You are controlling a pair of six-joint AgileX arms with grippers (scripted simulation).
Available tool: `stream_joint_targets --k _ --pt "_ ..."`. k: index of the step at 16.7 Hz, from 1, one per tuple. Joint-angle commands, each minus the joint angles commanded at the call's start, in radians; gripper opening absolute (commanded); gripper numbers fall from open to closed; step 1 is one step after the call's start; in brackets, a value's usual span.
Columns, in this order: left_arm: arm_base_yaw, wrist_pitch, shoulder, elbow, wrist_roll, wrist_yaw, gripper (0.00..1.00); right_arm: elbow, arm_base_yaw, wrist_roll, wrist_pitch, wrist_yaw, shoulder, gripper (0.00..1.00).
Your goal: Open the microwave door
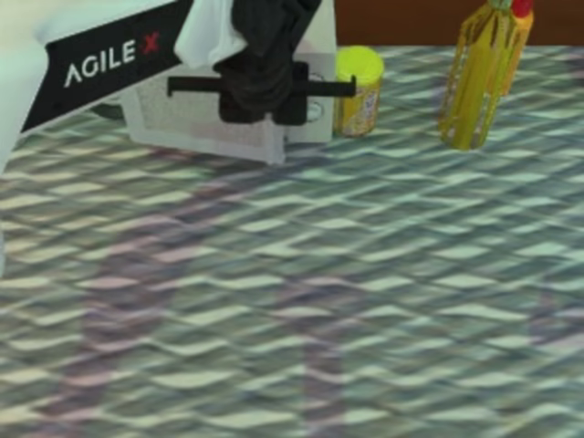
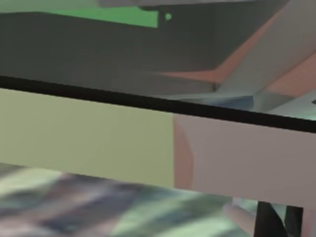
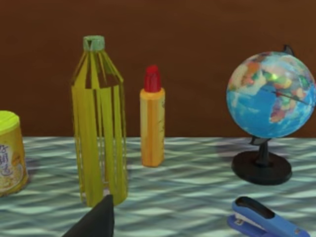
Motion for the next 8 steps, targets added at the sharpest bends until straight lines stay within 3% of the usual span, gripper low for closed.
stream_joint_targets --k 8 --pt "0.001 0.009 -0.01 -0.01 0.008 0.004 0.0 0.0 0.0 0.0 0.0 0.0 0.0 1.0"
